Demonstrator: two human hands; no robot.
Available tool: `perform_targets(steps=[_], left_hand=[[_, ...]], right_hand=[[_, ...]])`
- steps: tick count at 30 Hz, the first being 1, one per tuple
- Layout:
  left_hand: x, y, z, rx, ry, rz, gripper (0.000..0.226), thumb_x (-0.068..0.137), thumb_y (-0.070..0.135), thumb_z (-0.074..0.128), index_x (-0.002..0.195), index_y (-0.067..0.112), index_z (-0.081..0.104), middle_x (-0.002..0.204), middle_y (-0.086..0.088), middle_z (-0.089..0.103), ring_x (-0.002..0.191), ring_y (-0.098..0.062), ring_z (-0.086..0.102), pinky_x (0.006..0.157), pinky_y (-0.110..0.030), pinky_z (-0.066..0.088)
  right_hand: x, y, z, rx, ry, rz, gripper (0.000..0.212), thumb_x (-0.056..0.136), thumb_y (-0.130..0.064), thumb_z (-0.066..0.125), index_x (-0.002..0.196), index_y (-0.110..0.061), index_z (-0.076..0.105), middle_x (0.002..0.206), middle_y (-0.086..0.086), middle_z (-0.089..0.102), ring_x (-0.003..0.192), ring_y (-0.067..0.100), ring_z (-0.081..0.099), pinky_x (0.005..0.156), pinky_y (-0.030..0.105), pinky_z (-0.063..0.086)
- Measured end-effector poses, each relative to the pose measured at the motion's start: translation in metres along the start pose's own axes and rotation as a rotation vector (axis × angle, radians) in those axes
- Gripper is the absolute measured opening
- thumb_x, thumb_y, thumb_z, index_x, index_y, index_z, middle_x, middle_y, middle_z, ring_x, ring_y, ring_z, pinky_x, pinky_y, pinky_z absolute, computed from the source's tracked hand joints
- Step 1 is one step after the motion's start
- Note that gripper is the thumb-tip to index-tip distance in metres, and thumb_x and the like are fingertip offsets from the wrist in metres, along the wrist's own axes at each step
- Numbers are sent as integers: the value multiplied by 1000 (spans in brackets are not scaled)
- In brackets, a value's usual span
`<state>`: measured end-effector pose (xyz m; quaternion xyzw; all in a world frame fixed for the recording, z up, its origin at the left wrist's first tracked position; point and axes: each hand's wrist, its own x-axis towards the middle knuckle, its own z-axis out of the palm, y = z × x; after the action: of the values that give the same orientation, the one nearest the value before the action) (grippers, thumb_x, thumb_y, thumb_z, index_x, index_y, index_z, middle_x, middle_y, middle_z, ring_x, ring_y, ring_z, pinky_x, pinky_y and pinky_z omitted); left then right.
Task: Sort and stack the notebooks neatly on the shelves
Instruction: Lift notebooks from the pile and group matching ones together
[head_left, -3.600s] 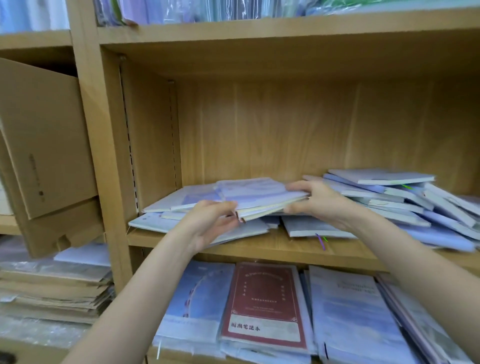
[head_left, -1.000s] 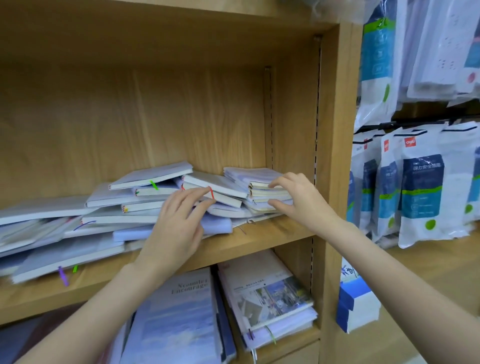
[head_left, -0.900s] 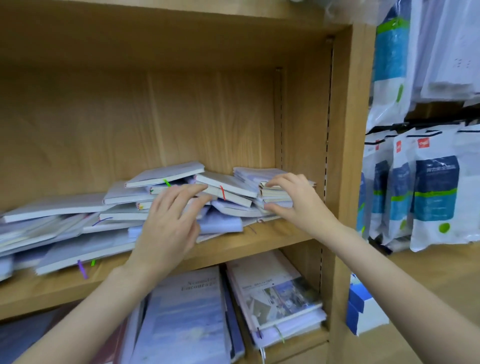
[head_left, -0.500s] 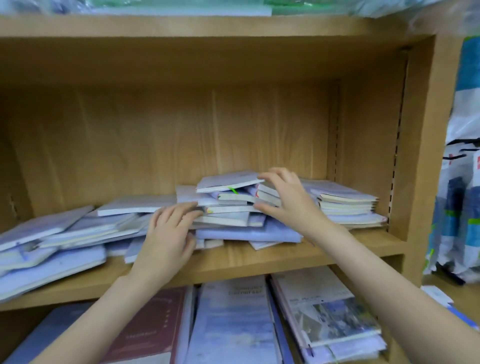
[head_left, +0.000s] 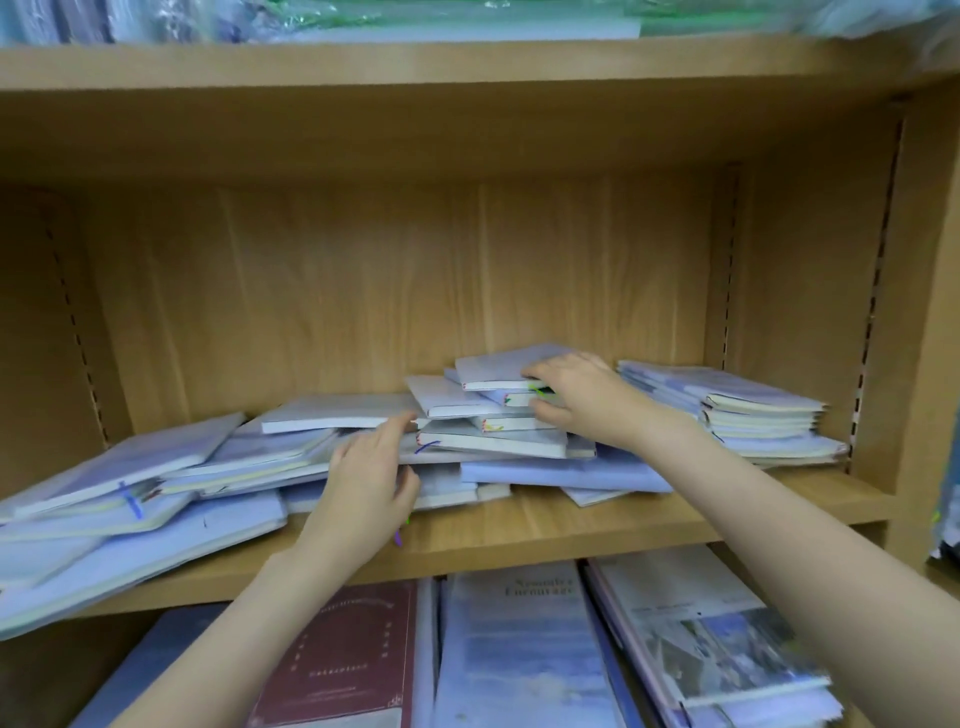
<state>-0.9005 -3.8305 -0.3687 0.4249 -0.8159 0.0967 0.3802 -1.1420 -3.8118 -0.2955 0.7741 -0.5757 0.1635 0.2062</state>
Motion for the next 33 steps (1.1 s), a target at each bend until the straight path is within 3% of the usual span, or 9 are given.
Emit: perform_targets(steps=[6,8,11,15,18,21,24,28,33], left_hand=[[-12,-11,2,-14,-89,-7,64,87,12,51,144,17,21,129,2,51,122,-21,43,99,-30,34],[-17,-14,-6,-88,-54,-29,63,87,11,52,143,19,24,125,4,55,116,-17,49,91,-26,38],[-27,-19,-20,-95,55,-23,50,89,16,46,137,19,36,119,6,54,112,-12,47,87,-19,32],[-42,-52,-38,85,160,-53,52,78,27,34,124,11,50,111,-4,60,101,-18,46,88,-27,29],[-57,-78,-58,139,195,-159,54,75,30,35,122,9,52,119,-7,59,107,-24,49,88,-42,39],[-83,-114,-82,199,178,-274,56,74,36,39,121,10,53,118,-8,59,105,-25,49,84,-47,42],[-106,-144,-104,200,153,-323,54,75,43,42,117,10,52,113,-10,60,101,-35,56,86,-42,41],[-126,-159,-122,204,27,-286,45,80,51,43,100,16,63,99,-1,67,91,-26,63,79,-38,50],[-150,-180,-128,39,30,-240,57,84,65,38,99,21,71,114,6,66,106,-13,58,92,-26,39]], right_hand=[[-3,-2,-5,-9,30,87,38,90,-36,55,123,-16,54,115,8,58,110,25,50,88,33,40],[-7,-9,-2,-69,47,101,38,90,-33,56,123,-14,52,116,8,59,113,24,48,86,33,40],[-11,-27,-1,-36,119,44,43,90,-34,56,126,-11,50,125,6,57,123,23,41,97,31,32],[2,-74,-7,173,209,-156,50,89,-31,61,132,-9,50,139,7,48,134,21,32,107,29,21],[30,-111,-1,249,145,-202,53,89,-36,60,133,-11,48,144,7,41,135,21,28,108,25,18],[60,-151,11,319,33,-220,54,89,-40,59,134,-13,45,144,8,38,134,24,29,106,27,21],[90,-195,26,402,-94,-252,52,91,-38,57,135,-14,43,142,7,38,133,24,31,102,25,23],[131,-253,46,441,-229,-268,54,91,-40,56,136,-14,43,136,11,42,129,26,36,101,28,28],[151,-291,66,289,-281,-339,57,90,-41,57,138,-14,44,135,10,51,126,27,45,100,33,38]])
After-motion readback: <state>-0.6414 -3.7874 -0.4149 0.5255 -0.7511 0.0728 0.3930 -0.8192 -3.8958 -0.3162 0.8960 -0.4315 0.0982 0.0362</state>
